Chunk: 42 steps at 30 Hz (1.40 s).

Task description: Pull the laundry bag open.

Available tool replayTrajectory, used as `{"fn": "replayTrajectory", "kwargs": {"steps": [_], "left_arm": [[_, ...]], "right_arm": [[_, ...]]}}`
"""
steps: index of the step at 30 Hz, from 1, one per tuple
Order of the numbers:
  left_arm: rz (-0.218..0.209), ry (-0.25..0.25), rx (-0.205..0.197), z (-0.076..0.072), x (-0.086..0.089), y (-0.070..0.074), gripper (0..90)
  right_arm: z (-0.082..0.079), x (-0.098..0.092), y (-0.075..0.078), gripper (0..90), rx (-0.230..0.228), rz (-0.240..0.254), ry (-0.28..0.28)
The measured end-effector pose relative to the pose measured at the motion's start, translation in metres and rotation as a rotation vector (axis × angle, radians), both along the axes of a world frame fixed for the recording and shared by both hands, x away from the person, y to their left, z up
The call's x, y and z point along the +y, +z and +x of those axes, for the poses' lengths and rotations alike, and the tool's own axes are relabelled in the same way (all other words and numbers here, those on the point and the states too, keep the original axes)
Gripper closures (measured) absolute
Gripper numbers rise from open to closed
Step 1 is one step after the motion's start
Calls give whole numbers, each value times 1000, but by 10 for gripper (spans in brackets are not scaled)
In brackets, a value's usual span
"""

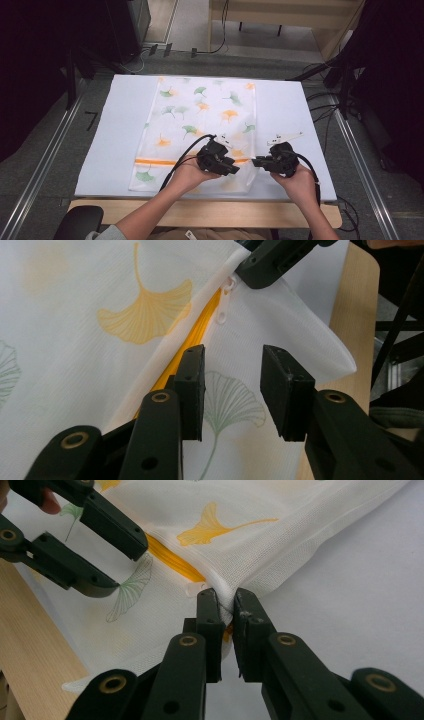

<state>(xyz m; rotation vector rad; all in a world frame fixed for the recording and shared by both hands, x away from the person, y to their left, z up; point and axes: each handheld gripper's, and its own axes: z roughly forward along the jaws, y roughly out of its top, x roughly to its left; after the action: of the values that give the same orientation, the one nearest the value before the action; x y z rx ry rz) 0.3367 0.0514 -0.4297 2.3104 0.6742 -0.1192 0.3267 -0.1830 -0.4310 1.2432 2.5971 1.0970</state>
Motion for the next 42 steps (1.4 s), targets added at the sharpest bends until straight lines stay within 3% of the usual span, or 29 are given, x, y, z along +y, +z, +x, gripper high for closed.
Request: {"fn": "replayTrajectory", "kwargs": {"steps": [3, 12, 22, 24, 31, 37, 42], "left_arm": [[4, -13, -4, 1, -6, 0, 643], [-4, -8, 37, 7, -14, -8, 676], [-19, -22, 23, 8, -21, -11, 688], [-23, -27, 12, 7, -22, -11, 709], [-28, -19, 28, 7, -23, -11, 781], [-47, -5, 63, 9, -23, -12, 822], [-43, 1, 55, 9, -23, -11, 851]], "right_arm": [[0, 0, 1, 848, -5, 2, 6], [-2, -1, 5, 848, -27, 21, 32], [-5, 3, 6, 849, -37, 28, 69], [-5, 4, 6, 849, -35, 28, 70], [-6, 7, 6, 849, -36, 22, 79], [-7, 9, 5, 850, -31, 11, 84], [-7, 9, 6, 850, -27, 24, 84]]}}
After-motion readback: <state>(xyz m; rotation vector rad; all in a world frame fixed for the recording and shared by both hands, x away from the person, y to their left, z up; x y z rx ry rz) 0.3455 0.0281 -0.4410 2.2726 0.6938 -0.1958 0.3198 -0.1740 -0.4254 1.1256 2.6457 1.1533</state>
